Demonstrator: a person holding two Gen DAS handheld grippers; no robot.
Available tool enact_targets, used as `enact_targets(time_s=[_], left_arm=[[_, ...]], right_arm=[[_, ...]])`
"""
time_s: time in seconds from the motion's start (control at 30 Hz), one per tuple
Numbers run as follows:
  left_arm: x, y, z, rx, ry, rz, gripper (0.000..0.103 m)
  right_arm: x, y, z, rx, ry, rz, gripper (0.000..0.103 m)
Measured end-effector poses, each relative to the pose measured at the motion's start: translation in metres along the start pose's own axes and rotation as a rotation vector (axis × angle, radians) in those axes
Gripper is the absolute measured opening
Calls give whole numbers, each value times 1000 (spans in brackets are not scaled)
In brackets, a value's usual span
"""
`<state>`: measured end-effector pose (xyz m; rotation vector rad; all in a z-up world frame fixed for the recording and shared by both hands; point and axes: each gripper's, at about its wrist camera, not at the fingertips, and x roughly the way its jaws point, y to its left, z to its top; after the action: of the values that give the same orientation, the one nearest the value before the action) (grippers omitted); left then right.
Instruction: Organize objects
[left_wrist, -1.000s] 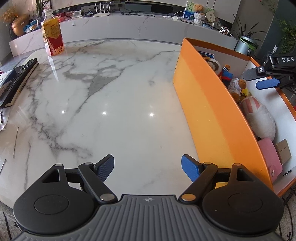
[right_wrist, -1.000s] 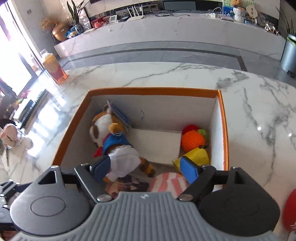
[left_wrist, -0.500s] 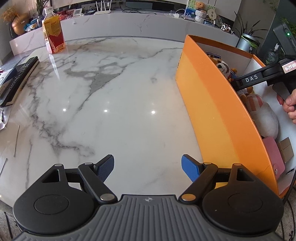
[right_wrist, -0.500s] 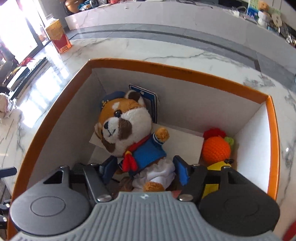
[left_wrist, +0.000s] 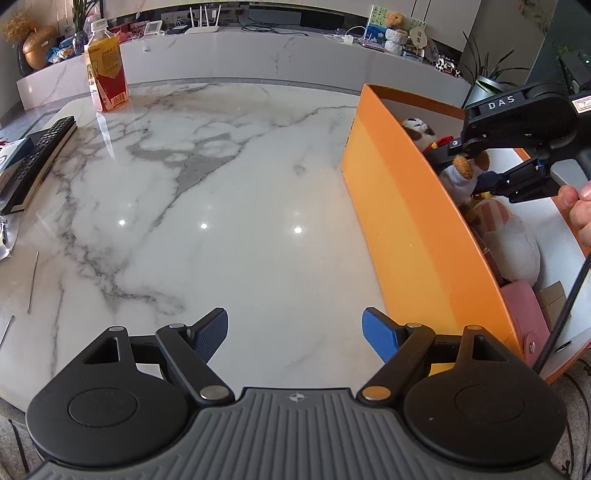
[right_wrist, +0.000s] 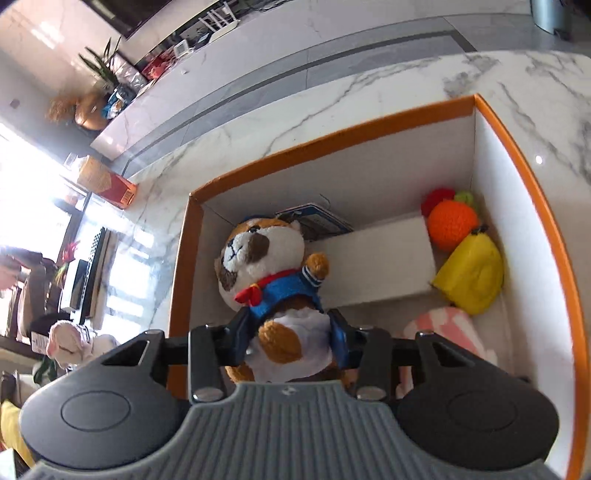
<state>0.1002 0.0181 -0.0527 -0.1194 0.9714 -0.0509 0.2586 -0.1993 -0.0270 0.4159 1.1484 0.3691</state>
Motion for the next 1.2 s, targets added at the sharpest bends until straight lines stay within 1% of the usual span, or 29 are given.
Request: enact_targets(time_s=[0.1, 0.13, 0.27, 0.33, 0.37, 0.4, 0.47, 0.5, 0.53, 0.6, 0.63, 0.67, 0.7, 0.73, 0.8, 0.87, 0.93, 0.97, 1.0, 1.03, 1.07, 1.1, 1.13, 1.2], left_arm=[[-5, 3, 0, -10, -13, 3, 95], [-6, 5, 0, -16, -17, 4, 95], [-9, 8, 2, -33, -23, 0, 95], [-10, 9, 3, -33, -25, -4, 95], [-11, 9, 3, -32, -26, -8, 95], [-12, 10, 2, -33, -28, -13, 95], [-12, 11, 2, -41, -28, -19, 95], [-11, 12, 3, -47, -26, -21, 95], [-11, 12, 3, -52, -23, -24, 95], [-10, 11, 4, -55, -19, -34, 95], [-9, 9, 3, -54, -17, -40, 95], [-9, 8, 3, -53, -15, -44, 95], [-9, 6, 2, -49, -13, -48, 95], [-9, 4, 1, -45, -12, -49, 95], [-8, -1, 1, -34, -11, -42, 95], [-7, -5, 0, -22, -9, -26, 95], [-6, -7, -1, -19, -8, -11, 95], [-5, -8, -2, -20, -10, -7, 95], [-5, -9, -2, -22, -13, -7, 95], [-4, -11, -2, -29, -19, -11, 95], [-4, -13, -1, -38, -27, -13, 95], [-3, -16, 0, -42, -32, -16, 95], [-3, -19, 1, -36, -37, -22, 95], [-3, -24, 2, -26, -50, -24, 91]], right_arm=[[10, 1, -7, 107, 28, 38, 44], [14, 2, -10, 123, 43, 47, 43], [22, 10, -20, 91, 36, 20, 45], [22, 8, -16, 79, 61, 44, 55], [15, 8, -13, 75, 66, 56, 71], [2, 7, -12, 55, 39, 70, 84], [-37, 7, -14, -37, -72, 105, 91], [-57, 7, -17, -94, -125, 89, 92], [-74, 8, -22, -152, -165, 37, 93], [-101, 9, -30, -296, -212, -127, 93], [-109, 9, -34, -362, -219, -204, 93], [-113, 4, -36, -406, -209, -271, 93], [-112, -1, -37, -424, -184, -327, 93], [-109, -10, -35, -422, -158, -358, 93], [-95, -26, -28, -398, -114, -374, 87], [-83, -55, -27, -375, -93, -386, 72], [-69, -66, -23, -353, -98, -430, 64], [-62, -71, -22, -337, -94, -430, 58], [-56, -77, -21, -315, -102, -419, 46], [-52, -82, -20, -281, -114, -411, 37], [-52, -89, -19, -219, -152, -409, 9], [-53, -94, -18, -174, -158, -365, 8], [-55, -95, -16, -157, -184, -341, 6], [-55, -95, -16, -147, -196, -337, 6]])
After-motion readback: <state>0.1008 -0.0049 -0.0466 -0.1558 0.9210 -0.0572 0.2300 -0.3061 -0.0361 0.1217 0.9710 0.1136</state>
